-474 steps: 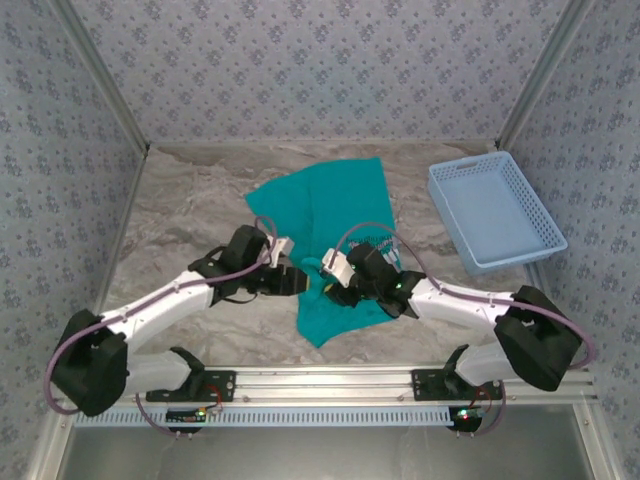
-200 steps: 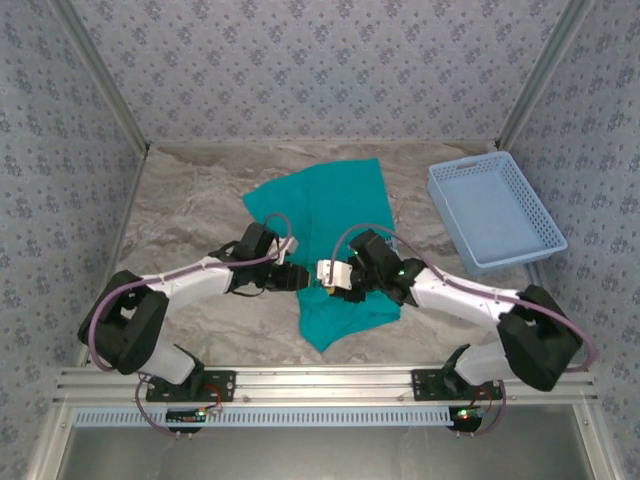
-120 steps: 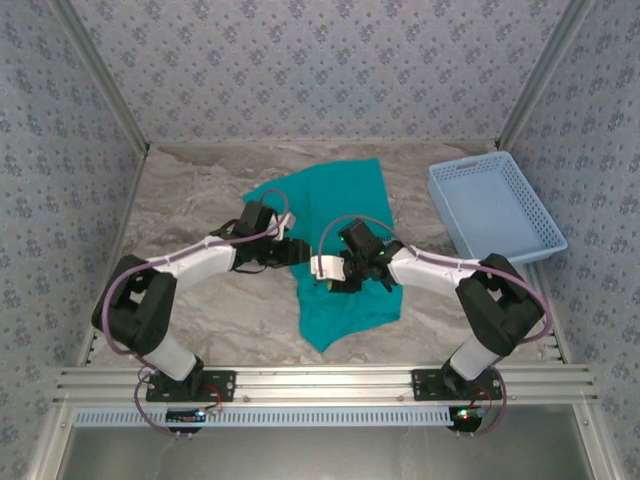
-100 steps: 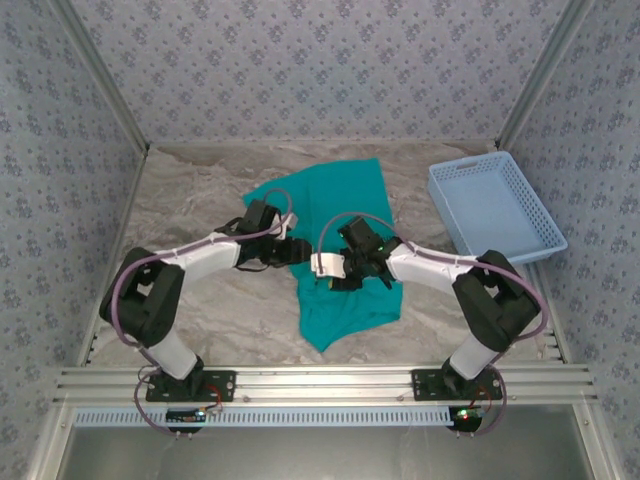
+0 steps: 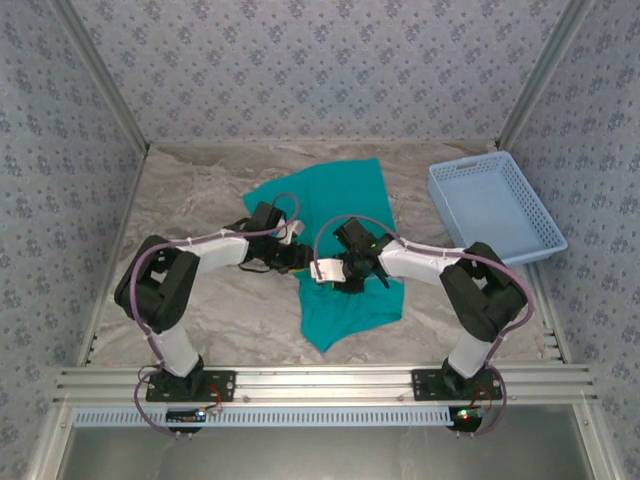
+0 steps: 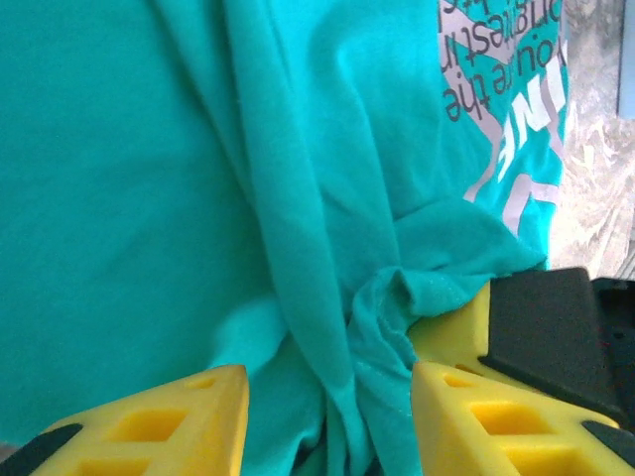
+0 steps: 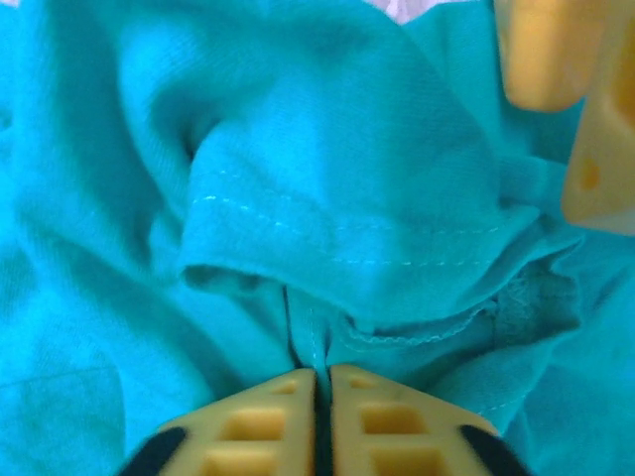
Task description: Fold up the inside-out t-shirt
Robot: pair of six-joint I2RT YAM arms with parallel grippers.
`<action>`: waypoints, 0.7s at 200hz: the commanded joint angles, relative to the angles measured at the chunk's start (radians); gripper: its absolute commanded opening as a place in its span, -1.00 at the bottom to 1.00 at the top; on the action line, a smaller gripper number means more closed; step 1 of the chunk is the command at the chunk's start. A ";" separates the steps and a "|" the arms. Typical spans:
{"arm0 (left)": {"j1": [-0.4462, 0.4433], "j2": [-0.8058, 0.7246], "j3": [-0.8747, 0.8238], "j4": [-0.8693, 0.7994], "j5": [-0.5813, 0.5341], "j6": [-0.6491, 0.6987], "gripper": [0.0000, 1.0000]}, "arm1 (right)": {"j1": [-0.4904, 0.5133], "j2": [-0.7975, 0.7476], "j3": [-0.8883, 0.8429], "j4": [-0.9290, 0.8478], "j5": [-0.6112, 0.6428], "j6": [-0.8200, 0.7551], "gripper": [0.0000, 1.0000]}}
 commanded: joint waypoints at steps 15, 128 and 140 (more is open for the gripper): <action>-0.011 0.029 0.047 -0.033 0.061 0.055 -0.08 | 0.006 -0.104 -0.043 0.044 -0.038 -0.033 -0.96; 0.032 -0.026 0.063 -0.072 -0.019 0.097 -1.00 | 0.209 -0.423 -0.206 0.164 0.098 -0.200 -0.93; 0.042 -0.042 0.055 -0.074 -0.022 0.098 -1.00 | 0.244 -0.440 -0.217 0.188 0.111 -0.205 -0.93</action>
